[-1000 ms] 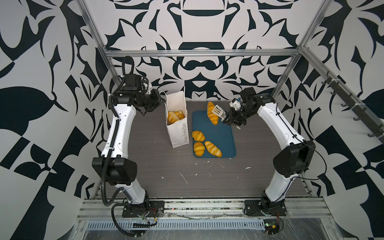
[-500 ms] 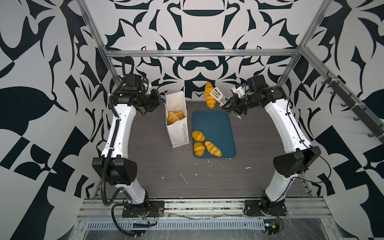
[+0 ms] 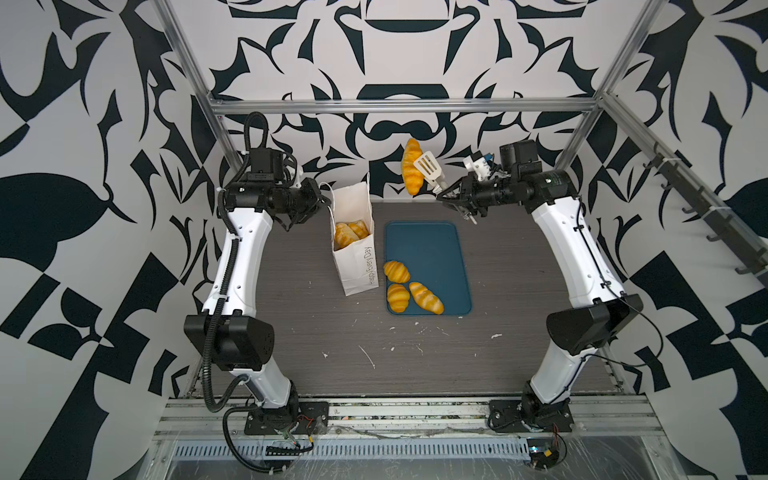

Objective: Place the fake bread into the paper bag
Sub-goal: 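Lift the large croissant in the tongs high above the tray, then carry the croissant in the tongs over the bag opening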

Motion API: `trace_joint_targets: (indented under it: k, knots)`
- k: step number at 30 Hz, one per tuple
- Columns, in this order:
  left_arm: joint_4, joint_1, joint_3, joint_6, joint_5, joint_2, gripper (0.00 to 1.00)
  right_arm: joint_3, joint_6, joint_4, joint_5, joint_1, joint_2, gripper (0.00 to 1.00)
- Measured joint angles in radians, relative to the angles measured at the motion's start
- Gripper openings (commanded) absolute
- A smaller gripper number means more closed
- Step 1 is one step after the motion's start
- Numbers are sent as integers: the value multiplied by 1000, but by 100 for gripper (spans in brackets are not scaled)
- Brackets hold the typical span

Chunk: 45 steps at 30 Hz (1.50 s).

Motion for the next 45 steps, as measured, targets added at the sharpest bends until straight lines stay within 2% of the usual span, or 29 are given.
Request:
trace_joint_targets:
  k: [8,15,27,45]
  knots:
    - [-2,0,0,0,0,-6,0,6,124,167,-80,3,0,31]
    - [-4,0,0,0,0,-7,0,81,177,218,-118,37,5,31]
    - [-5,0,0,0,0,-10,0,213,197,251,-148,165,93,31]
    - [-16,0,-12,0,-4,-31,0,175,203,253,-150,299,135,31]
